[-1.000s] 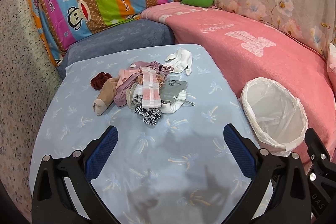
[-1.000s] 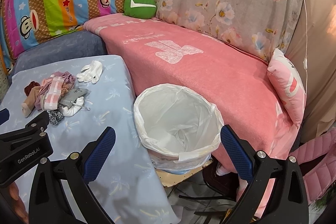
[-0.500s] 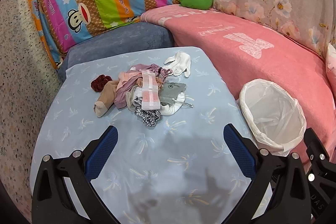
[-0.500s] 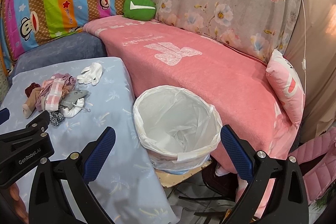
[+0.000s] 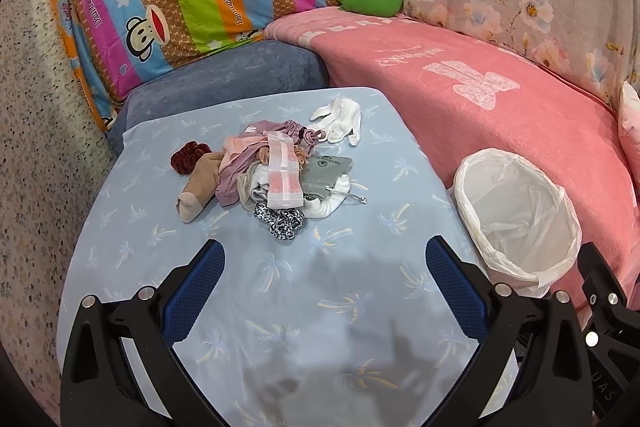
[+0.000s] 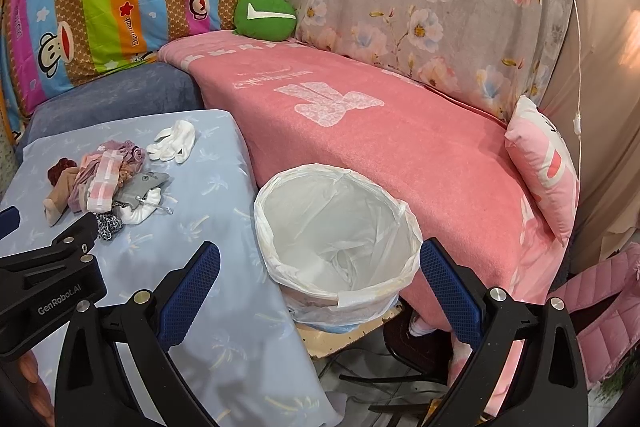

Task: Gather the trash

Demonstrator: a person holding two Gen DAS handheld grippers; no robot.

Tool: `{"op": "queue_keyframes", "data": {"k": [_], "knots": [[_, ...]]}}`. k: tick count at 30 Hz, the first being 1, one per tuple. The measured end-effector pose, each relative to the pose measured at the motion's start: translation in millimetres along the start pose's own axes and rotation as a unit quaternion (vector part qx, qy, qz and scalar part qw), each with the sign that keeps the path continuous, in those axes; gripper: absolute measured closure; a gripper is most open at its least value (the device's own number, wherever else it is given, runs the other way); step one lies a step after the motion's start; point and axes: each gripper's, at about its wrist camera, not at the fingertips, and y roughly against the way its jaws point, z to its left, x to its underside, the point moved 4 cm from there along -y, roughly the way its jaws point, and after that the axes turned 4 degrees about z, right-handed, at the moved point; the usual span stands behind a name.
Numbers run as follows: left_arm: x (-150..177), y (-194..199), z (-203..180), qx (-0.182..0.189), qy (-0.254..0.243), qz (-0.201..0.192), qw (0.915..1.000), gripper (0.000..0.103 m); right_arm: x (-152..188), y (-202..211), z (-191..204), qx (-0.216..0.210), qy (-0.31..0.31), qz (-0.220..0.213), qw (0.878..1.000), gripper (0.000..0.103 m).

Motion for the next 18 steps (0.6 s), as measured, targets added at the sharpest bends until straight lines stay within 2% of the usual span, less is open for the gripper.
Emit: {"op": "queue_keyframes", "data": {"k": [6,18], "knots": [[0.7,-1.6,-2.0,0.010,-0.006,0.005,0.9999,0.007,-0.7,2.2,-0.5,0.002,-0.001,0.000,1.000,0.007],[-3.6,-1.2,-5.4,0.033,-0.041,-0.009,0.9986,0.007,-2.2,1.5,2.8,0.005,-0.010,-0.002,1.000,0.007]]}}
